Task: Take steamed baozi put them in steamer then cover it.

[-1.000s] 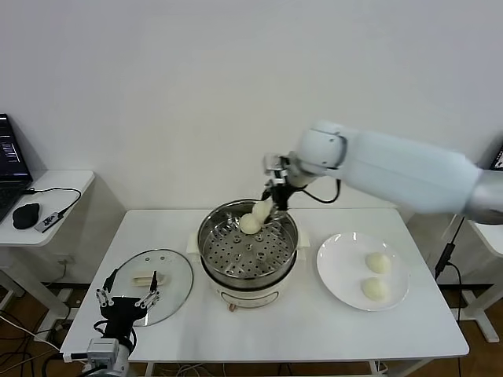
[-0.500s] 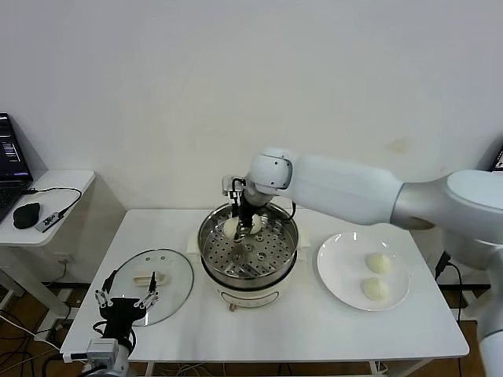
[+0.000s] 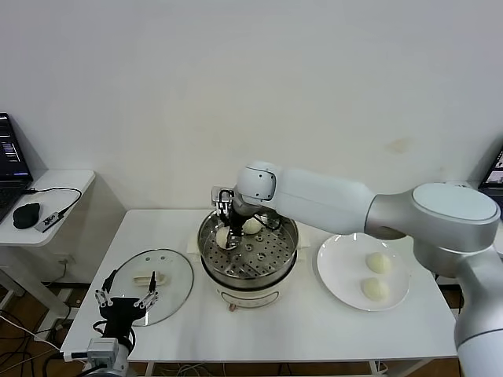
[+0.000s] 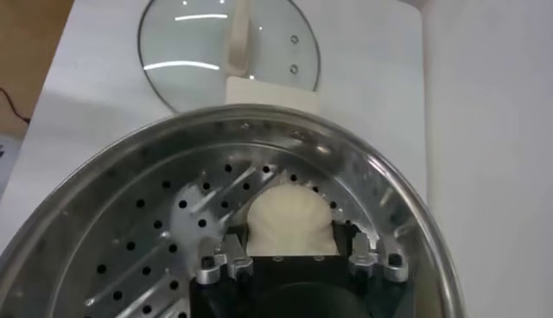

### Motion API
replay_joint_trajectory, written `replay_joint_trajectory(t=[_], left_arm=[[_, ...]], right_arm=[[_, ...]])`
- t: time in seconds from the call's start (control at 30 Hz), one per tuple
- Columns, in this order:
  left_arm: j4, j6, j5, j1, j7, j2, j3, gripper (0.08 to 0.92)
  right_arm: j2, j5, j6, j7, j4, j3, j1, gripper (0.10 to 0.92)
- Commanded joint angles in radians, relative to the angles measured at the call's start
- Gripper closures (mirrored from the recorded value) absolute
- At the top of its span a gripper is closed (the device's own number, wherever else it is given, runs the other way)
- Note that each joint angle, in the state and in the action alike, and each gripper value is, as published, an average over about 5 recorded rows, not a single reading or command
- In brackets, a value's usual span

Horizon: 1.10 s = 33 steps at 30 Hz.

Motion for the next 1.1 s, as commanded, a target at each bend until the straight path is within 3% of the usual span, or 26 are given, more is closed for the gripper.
replay_joint_trajectory(t=[0.03,0.2,0.67,1.1], left_arm=[[0.0,0.0,0.0,0.0,0.0,-0.001,0.001,0.177],[-0.001,0.0,0.002,-0.001,0.001,-0.003,0.003,0.177],[-0.02,0.003,0.012,0.007,0.004,-0.004,0.01,0.177],[-0.026,0.0,0.028,0.029,0.005,0.002,0.011,0.177]], right_arm=[[-0.01,-0.006,-0.004,-0.026,0.015,-0.006,0.014,0.306],[-0.064,-0.007,0.007,-0.064,0.076,-0.014,0.075,0.211],[-0.425,-0.03,0.078,-0.158,0.358,-0.035,0.252,0.203],[-0.844,-0.261,0.218,-0.253,0.49,0.063,0.122,0.203]])
